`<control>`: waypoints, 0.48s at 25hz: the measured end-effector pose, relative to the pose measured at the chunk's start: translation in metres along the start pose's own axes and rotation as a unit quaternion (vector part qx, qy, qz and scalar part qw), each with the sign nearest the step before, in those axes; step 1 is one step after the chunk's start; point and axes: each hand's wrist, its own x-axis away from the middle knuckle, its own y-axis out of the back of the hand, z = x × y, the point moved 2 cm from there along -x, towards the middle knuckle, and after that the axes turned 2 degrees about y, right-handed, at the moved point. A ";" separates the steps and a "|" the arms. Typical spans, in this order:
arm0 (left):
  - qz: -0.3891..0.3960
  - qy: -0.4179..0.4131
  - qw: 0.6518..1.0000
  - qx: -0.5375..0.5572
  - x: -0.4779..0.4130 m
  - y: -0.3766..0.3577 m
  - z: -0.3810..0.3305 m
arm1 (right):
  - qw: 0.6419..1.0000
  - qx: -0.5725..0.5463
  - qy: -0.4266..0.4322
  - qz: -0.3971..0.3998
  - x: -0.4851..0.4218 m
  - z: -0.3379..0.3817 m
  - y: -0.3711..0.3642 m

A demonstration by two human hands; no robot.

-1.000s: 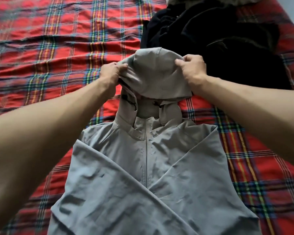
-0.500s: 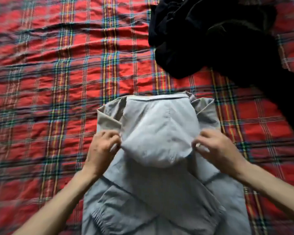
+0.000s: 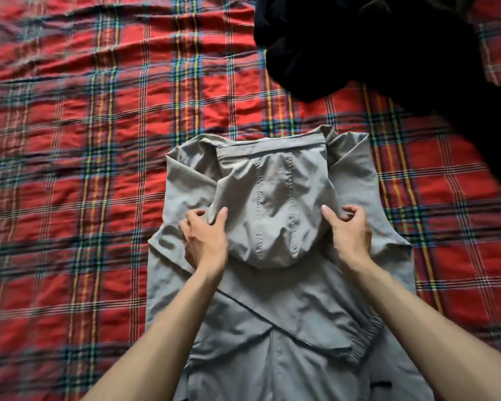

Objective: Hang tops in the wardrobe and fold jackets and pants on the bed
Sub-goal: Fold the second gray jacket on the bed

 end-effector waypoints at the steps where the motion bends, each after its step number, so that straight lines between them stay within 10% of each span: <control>1: -0.009 -0.017 0.999 -0.027 0.008 -0.001 0.000 | 1.000 0.000 0.007 -0.004 -0.003 0.001 -0.001; 12: 0.044 0.034 0.998 0.042 -0.001 -0.006 0.015 | 0.991 -0.093 -0.041 0.092 0.002 -0.005 -0.001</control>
